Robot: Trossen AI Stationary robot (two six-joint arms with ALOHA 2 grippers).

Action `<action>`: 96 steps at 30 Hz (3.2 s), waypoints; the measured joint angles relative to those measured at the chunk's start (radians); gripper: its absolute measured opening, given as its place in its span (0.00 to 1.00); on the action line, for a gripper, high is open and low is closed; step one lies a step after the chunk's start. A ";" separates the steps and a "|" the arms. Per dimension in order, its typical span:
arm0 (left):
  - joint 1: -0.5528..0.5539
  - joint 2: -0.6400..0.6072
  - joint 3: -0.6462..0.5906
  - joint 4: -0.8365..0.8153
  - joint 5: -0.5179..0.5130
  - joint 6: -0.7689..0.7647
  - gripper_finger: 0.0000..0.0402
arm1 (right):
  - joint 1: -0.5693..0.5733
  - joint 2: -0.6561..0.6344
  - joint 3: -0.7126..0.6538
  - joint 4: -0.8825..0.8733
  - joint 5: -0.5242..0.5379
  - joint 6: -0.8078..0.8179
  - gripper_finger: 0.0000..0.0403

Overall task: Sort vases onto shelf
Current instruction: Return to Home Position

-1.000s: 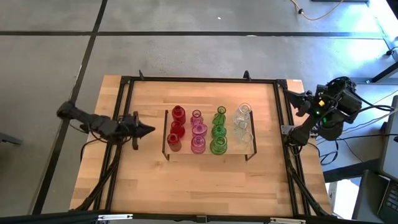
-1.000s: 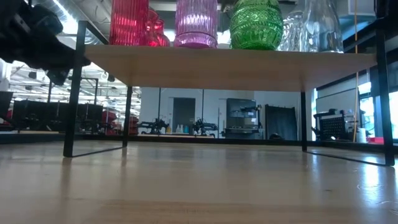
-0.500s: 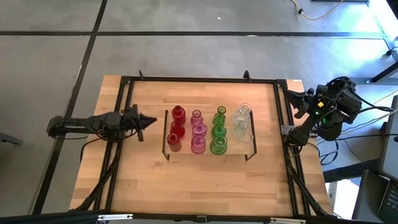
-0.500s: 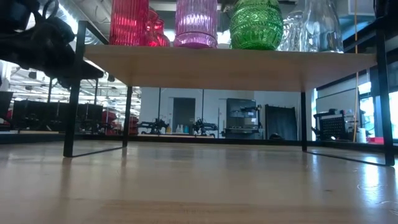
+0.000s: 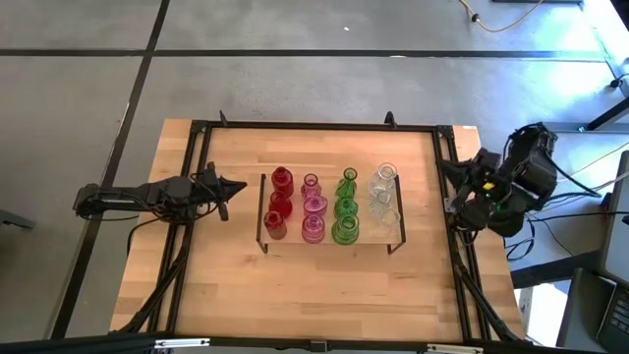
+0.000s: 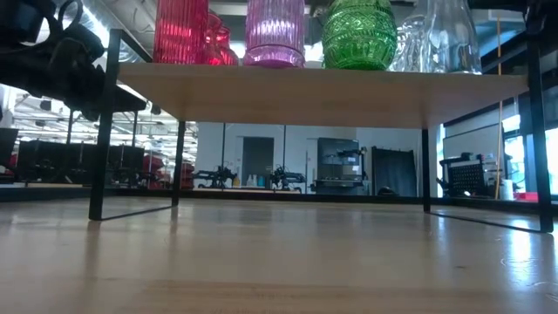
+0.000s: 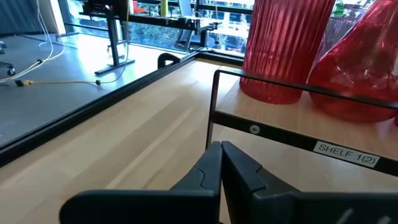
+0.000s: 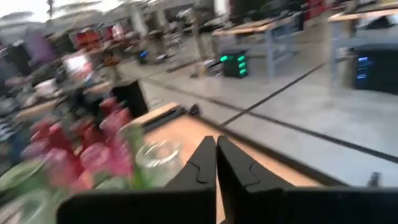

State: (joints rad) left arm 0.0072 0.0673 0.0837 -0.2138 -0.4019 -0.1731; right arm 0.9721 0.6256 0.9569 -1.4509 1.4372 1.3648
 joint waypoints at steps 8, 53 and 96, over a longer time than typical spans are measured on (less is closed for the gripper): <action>0.000 0.000 0.000 0.000 0.000 0.000 0.00 | 0.186 -0.002 -0.011 0.057 -0.009 -0.105 0.00; 0.000 0.000 0.000 -0.001 -0.001 0.000 0.00 | -1.001 -0.048 -0.398 0.633 -1.346 -0.862 0.00; 0.000 0.000 0.000 -0.001 -0.001 -0.001 0.00 | -1.018 -0.036 -0.764 0.702 -0.898 -0.084 0.00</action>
State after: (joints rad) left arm 0.0071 0.0673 0.0837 -0.2146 -0.4026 -0.1738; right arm -0.0463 0.5896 0.1934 -0.7487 0.5388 1.2808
